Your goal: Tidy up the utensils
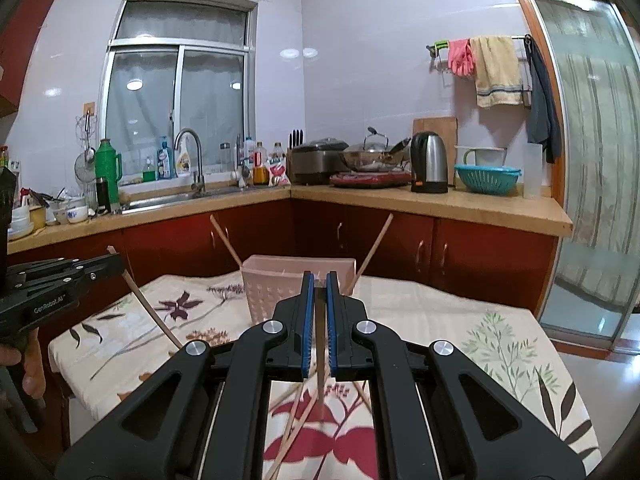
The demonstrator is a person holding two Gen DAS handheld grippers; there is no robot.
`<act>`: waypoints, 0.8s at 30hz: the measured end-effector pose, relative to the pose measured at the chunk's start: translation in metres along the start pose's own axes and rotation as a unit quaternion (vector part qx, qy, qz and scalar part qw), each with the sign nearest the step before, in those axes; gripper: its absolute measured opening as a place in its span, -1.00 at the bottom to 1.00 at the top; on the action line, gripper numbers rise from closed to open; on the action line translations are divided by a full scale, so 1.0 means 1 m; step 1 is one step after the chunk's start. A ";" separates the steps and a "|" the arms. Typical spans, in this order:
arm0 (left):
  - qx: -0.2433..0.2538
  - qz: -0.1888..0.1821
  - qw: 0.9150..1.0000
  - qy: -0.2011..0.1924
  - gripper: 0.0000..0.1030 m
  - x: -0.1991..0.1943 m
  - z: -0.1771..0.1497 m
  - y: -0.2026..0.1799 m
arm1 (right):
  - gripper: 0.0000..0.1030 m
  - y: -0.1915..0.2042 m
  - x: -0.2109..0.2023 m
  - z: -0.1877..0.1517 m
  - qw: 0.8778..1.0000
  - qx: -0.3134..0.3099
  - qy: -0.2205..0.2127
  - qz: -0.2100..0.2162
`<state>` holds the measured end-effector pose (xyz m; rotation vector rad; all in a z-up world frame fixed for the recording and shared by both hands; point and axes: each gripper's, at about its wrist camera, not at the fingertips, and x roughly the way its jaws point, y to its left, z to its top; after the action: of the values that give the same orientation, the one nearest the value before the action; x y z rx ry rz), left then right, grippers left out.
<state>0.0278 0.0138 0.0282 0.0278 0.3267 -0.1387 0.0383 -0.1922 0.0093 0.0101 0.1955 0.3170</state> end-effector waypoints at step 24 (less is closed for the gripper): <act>0.029 0.020 0.993 -0.115 -0.87 0.082 0.089 0.012 | -0.87 -0.029 0.114 0.089 0.993 -0.001 -0.121 0.015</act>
<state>0.1345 0.0108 0.0866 0.0745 0.0919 -0.1100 0.1704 -0.1825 0.0740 0.0488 -0.0450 0.3439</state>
